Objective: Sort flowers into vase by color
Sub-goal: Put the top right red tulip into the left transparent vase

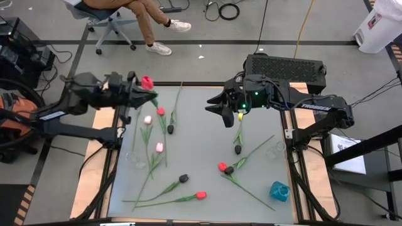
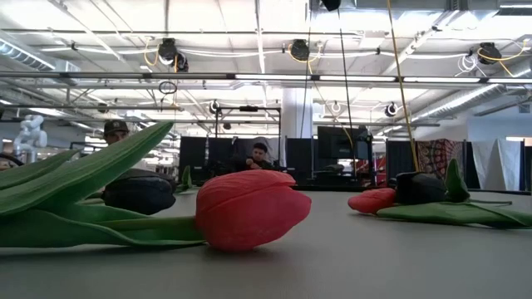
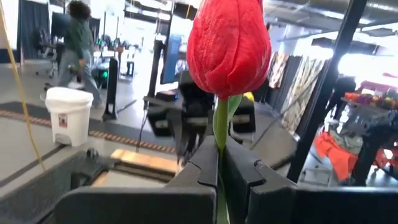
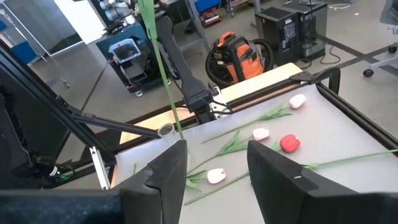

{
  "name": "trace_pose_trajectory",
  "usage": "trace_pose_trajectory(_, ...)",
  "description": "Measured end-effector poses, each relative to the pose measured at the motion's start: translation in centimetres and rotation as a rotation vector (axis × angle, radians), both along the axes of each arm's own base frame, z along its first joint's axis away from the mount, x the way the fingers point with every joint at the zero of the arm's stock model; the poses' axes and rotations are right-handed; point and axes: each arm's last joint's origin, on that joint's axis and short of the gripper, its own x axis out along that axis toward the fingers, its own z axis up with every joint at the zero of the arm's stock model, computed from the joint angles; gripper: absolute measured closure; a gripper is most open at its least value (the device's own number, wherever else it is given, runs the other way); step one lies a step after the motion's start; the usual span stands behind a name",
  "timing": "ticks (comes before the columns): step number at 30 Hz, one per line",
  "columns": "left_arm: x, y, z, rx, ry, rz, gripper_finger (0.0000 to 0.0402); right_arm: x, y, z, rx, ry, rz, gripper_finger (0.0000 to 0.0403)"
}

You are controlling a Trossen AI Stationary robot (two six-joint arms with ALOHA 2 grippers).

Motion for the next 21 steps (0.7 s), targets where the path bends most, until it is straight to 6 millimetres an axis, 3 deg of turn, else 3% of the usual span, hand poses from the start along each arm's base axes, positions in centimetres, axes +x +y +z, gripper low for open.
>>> trace_pose_trajectory(6, -2.7, -0.7, -0.5, 0.024, 0.062, -0.083, 0.0396, 0.0, 0.0, 0.0, 0.0, 0.001, 0.001, 0.0243)
trace_pose_trajectory(14, -6.7, -2.0, -0.2, 0.131, -0.009, -0.342, 0.0388, 0.0, 0.0, 0.0, 0.0, 0.001, 0.001, 0.0243)
trace_pose_trajectory(21, -7.7, -2.7, -0.1, 0.052, -0.011, -0.538, 0.0396, 0.0, 0.0, 0.0, 0.0, 0.001, 0.002, 0.0243)
